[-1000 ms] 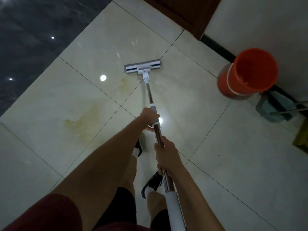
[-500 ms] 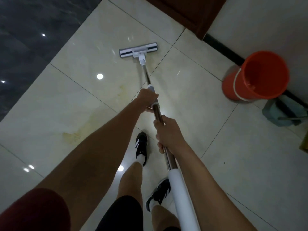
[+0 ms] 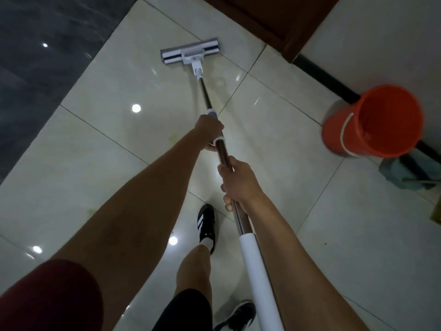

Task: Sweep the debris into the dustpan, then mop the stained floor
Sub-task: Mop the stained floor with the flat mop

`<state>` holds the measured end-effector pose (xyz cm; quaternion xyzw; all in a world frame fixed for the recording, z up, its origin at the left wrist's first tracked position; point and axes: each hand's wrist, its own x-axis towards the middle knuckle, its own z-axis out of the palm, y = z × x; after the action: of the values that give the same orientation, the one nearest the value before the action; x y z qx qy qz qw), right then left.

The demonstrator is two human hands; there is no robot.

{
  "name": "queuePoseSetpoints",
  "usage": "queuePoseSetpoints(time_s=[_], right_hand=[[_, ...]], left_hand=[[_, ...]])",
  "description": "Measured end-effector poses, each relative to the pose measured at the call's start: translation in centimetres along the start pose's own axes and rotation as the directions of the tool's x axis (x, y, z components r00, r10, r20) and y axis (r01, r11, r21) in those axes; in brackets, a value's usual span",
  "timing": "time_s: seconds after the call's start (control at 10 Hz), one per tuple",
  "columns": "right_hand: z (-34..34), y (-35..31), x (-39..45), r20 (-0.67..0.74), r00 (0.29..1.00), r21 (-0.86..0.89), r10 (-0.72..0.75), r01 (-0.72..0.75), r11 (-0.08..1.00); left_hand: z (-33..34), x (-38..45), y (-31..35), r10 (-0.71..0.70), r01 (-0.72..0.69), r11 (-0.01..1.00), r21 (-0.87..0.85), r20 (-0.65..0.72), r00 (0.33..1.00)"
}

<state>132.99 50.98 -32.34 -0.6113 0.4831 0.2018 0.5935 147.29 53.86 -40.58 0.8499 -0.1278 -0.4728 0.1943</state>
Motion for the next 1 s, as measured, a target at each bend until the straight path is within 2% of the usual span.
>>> queuePoseSetpoints(time_s=[0.1,0.2,0.3,0.5,0.7,0.9,1.0], right_hand=[[0.6,1.4,-1.8,0.015,1.000,0.016,-0.012,0.012,1.000],[0.5,4.5,-4.0,0.024,0.999,-0.008,-0.031,0.031,0.999],[-0.2,9.3,-6.7,0.011,0.999,-0.058,-0.047,0.048,0.997],[-2.1,20.3,-13.5,0.013,0.999,-0.085,-0.042,0.043,0.995],[-6.0,32.1,-23.1,0.048,0.998,-0.075,0.034,-0.031,0.997],[-6.8,37.0,-28.1,0.001,1.000,-0.162,-0.030,0.030,0.986],[-7.5,36.6,-29.3,-0.004,0.997,-0.234,-0.079,0.075,0.969]], left_hand=[[0.3,-1.2,0.2,-0.226,0.217,0.913,-0.347,0.016,0.974],[2.7,-3.4,0.2,-0.295,0.211,0.779,-0.590,-0.047,0.954],[7.0,-6.2,-0.2,-0.204,0.192,0.911,-0.365,0.004,0.979],[17.1,-14.5,-1.5,-0.198,0.199,0.904,-0.379,0.041,0.979],[29.4,-23.7,-3.2,-0.213,0.224,0.896,-0.383,0.073,0.974],[33.6,-29.3,-4.3,-0.285,0.309,0.776,-0.550,0.132,0.949],[34.1,-30.2,-4.4,-0.281,0.280,0.690,-0.667,0.109,0.953]])
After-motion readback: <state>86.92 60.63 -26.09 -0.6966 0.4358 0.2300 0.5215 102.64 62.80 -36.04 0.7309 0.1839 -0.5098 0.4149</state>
